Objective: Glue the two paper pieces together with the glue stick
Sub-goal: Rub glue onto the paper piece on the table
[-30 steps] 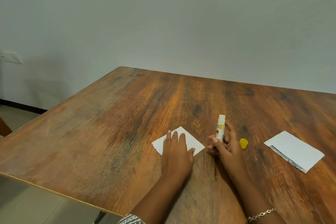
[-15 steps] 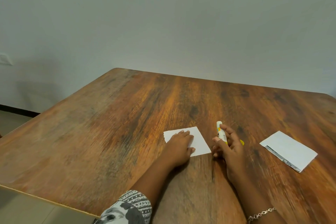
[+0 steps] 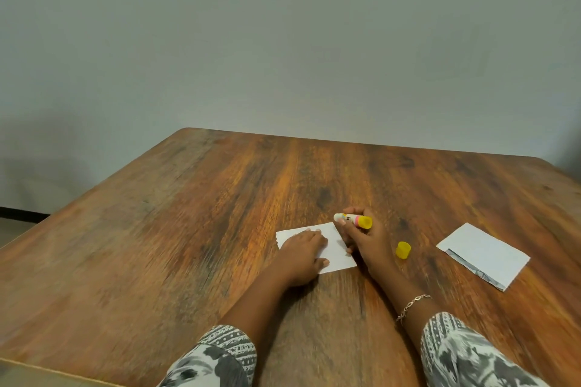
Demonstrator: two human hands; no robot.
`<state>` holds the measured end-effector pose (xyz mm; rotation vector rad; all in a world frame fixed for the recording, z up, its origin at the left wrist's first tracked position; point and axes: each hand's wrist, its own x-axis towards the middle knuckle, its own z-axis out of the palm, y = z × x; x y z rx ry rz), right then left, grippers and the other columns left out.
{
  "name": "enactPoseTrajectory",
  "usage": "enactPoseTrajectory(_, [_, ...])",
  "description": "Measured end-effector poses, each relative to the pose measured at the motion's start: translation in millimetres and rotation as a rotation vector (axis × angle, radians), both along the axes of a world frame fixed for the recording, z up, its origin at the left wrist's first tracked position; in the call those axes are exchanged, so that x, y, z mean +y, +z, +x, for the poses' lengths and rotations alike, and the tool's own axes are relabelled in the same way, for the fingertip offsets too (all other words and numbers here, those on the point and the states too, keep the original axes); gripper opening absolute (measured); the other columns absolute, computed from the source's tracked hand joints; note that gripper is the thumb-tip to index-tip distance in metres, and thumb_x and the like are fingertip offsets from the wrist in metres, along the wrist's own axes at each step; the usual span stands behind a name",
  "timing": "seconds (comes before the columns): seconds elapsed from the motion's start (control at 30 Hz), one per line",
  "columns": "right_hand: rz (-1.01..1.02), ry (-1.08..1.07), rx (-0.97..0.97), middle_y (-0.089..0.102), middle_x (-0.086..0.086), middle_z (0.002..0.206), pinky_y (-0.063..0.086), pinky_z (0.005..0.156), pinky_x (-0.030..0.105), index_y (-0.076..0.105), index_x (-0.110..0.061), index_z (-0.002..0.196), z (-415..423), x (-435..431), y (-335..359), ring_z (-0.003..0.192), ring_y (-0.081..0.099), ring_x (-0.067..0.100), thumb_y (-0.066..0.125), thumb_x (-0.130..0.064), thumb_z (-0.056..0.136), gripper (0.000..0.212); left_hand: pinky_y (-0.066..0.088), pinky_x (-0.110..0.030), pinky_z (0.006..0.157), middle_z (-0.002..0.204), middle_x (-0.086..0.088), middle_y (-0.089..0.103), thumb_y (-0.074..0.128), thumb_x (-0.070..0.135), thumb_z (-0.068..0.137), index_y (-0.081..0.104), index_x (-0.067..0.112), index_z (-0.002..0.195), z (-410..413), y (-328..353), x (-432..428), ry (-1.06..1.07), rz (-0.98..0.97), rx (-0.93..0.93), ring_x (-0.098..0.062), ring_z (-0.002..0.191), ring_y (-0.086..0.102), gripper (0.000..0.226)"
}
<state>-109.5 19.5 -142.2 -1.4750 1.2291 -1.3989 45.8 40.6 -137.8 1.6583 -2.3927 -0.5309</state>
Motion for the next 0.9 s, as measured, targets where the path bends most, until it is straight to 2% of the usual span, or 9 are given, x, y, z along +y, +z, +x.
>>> enactPoseTrajectory(0.13, [-0.006, -0.038, 0.075, 0.066, 0.001, 0.067, 0.046, 0.045, 0.016, 0.067, -0.014, 0.09, -0.9, -11.3, -2.1, 0.05, 0.058, 0.002, 0.063, -0.015, 0.083, 0.008, 0.014, -0.038, 0.114, 0.153, -0.005, 0.022, 0.046, 0.032, 0.094, 0.03, 0.017, 0.139, -1.0, -0.6, -0.2, 0.02, 0.009, 0.015, -0.021, 0.141, 0.018, 0.051])
enactPoseTrajectory(0.23, [0.008, -0.003, 0.113, 0.066, -0.001, 0.071, 0.045, 0.047, 0.011, 0.068, -0.01, 0.094, -2.2, -17.1, -3.3, 0.058, 0.06, 0.005, 0.064, -0.012, 0.083, 0.012, 0.013, -0.038, 0.115, 0.154, -0.005, 0.021, 0.046, 0.032, 0.094, 0.03, 0.017, 0.139, -1.1, -0.8, -0.6, 0.018, 0.012, 0.021, -0.021, 0.141, 0.017, 0.05])
enactPoseTrajectory(0.33, [0.008, -0.013, 0.146, 0.066, -0.004, 0.073, 0.044, 0.046, 0.007, 0.067, -0.014, 0.09, -2.4, -21.5, -4.2, 0.061, 0.059, 0.007, 0.063, -0.013, 0.084, 0.008, 0.011, -0.038, 0.115, 0.154, -0.005, 0.019, 0.046, 0.032, 0.094, 0.028, 0.017, 0.14, -0.6, -2.0, -1.0, 0.018, 0.018, 0.033, -0.021, 0.142, 0.015, 0.051])
enactPoseTrajectory(0.5, [-0.01, -0.023, 0.2, 0.065, -0.002, 0.072, 0.045, 0.05, 0.019, 0.065, -0.016, 0.085, -1.2, -26.7, -5.1, 0.064, 0.06, 0.012, 0.063, -0.01, 0.082, 0.007, 0.01, -0.038, 0.115, 0.155, -0.004, 0.018, 0.046, 0.032, 0.094, 0.027, 0.018, 0.141, -0.8, -4.4, -1.9, 0.021, 0.024, 0.041, -0.02, 0.142, 0.014, 0.052])
enactPoseTrajectory(0.6, [-0.016, -0.021, 0.23, 0.064, -0.002, 0.07, 0.044, 0.048, 0.014, 0.065, -0.018, 0.084, -1.6, -28.6, -6.1, 0.061, 0.058, 0.011, 0.062, -0.011, 0.082, 0.008, 0.011, -0.038, 0.115, 0.154, -0.004, 0.019, 0.046, 0.033, 0.094, 0.027, 0.018, 0.14, -0.3, -4.6, -3.3, 0.018, 0.029, 0.036, -0.021, 0.141, 0.015, 0.053])
enactPoseTrajectory(0.9, [-0.033, -0.01, 0.259, 0.064, -0.007, 0.075, 0.042, 0.053, 0.018, 0.065, -0.021, 0.087, -1.2, -28.0, -7.1, 0.065, 0.059, 0.008, 0.062, -0.013, 0.083, 0.009, 0.009, -0.039, 0.115, 0.154, -0.004, 0.018, 0.046, 0.032, 0.094, 0.026, 0.017, 0.141, 0.2, -2.6, -2.3, 0.015, 0.031, 0.032, -0.021, 0.141, 0.014, 0.053])
